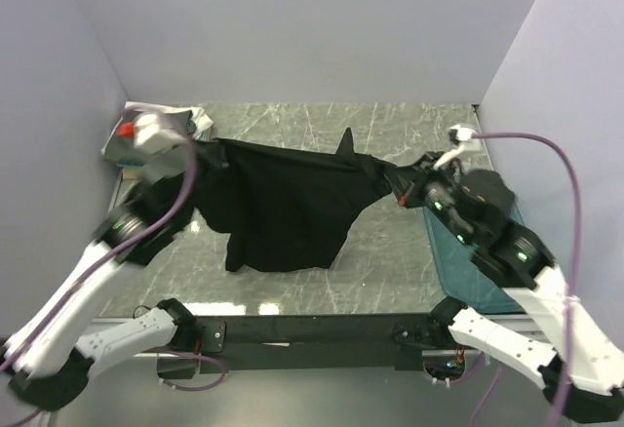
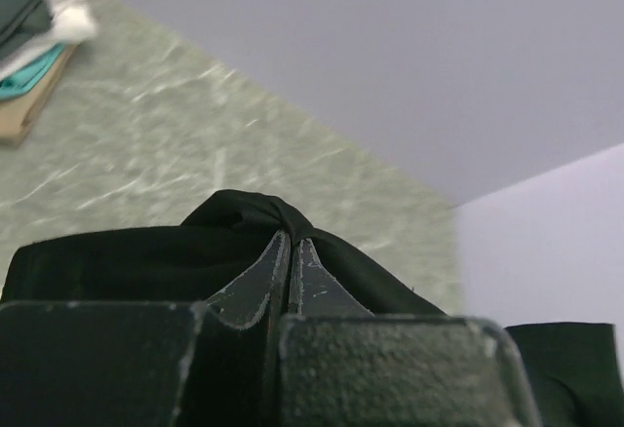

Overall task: Fold and stack the t-shirts
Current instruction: Flatten the tshirt out

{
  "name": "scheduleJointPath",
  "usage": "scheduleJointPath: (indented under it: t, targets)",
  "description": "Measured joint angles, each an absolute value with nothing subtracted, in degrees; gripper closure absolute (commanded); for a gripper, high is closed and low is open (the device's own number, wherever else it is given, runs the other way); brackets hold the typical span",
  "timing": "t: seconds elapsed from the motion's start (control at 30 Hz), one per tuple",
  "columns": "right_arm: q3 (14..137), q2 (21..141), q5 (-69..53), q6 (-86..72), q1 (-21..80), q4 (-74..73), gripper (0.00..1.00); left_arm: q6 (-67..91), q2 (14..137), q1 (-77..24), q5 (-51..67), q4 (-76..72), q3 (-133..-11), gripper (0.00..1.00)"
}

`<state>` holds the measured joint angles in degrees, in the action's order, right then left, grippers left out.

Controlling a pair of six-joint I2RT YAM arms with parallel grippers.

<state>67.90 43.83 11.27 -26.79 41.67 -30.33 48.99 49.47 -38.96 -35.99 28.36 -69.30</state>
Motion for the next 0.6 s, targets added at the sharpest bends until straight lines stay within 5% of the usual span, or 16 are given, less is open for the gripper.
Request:
scheduleJointPath:
  t: [0.3,0.4,0.47,0.6]
  targets:
    - [54.0,68.6,-0.9,-28.4,18.7,-21.0,1.00,46.1,86.5,-26.1,-23.3,22.7,-71.0,0.98]
    - [54.8,80.3,-2.3,-28.4,16.2,-19.4,1.00,43.9,103.5,-24.1,-20.1,23.4,-79.7,0.61]
    - [57.2,86.2,-1.7,-28.4,14.7,-19.9,1.00,42.1,111.7,-23.8,-18.5,23.5,-85.3,0.05]
    - [62.8,93.3,-0.4,-28.3,13.2,-19.5,1.00,39.7,116.1,-23.8,-16.2,24.3,-89.4,0.01]
